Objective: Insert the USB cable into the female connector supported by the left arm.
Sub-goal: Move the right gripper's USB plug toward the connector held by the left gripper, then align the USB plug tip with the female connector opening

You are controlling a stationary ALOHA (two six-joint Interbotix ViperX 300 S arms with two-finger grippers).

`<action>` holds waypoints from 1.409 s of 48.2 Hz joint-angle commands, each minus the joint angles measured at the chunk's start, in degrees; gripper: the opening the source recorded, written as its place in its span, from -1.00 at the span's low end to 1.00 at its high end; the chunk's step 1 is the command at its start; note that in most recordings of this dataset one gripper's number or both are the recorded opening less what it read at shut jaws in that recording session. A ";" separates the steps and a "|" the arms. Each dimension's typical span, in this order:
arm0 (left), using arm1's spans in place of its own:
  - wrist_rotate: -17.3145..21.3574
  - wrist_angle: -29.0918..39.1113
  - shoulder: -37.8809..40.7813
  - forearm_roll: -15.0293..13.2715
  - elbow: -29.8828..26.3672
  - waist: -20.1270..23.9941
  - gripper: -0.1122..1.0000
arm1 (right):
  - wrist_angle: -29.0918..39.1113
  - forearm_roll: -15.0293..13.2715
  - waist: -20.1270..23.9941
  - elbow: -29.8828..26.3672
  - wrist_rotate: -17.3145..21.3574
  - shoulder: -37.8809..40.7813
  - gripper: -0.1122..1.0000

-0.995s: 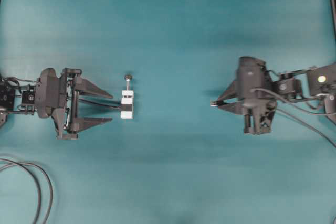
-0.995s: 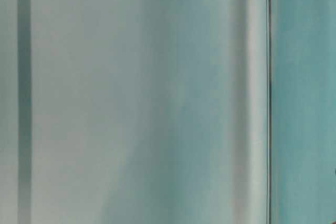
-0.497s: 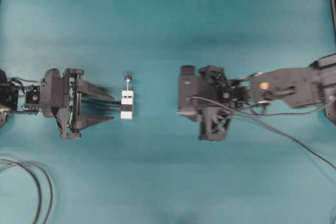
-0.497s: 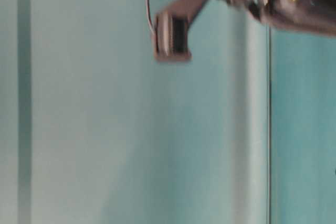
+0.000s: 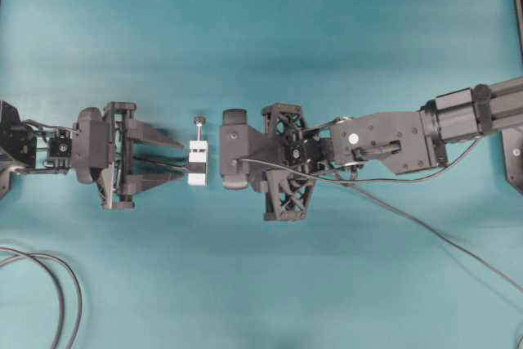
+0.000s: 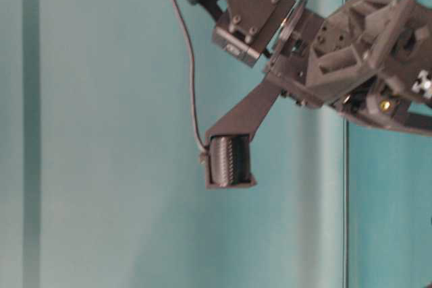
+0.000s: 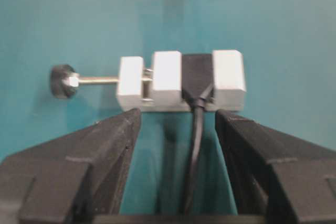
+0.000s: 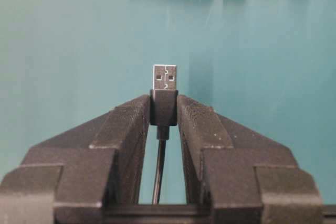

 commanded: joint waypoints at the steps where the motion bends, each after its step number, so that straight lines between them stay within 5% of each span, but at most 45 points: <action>1: 0.97 -0.70 -0.53 -0.26 -0.62 0.70 0.36 | 0.00 -0.26 -0.35 -2.20 0.09 -0.44 -0.41; 31: 0.88 0.44 0.44 -0.09 -1.14 0.35 0.36 | 4.04 -0.53 -1.32 -9.93 0.00 5.01 -0.41; 52: 0.35 0.53 0.44 -0.09 -1.85 0.26 0.36 | 8.17 -7.91 -0.70 -13.01 4.75 6.42 -0.41; 68: 0.09 0.62 0.44 -0.09 -1.93 -0.26 0.36 | 8.17 -8.09 0.26 -13.27 6.77 6.42 -0.41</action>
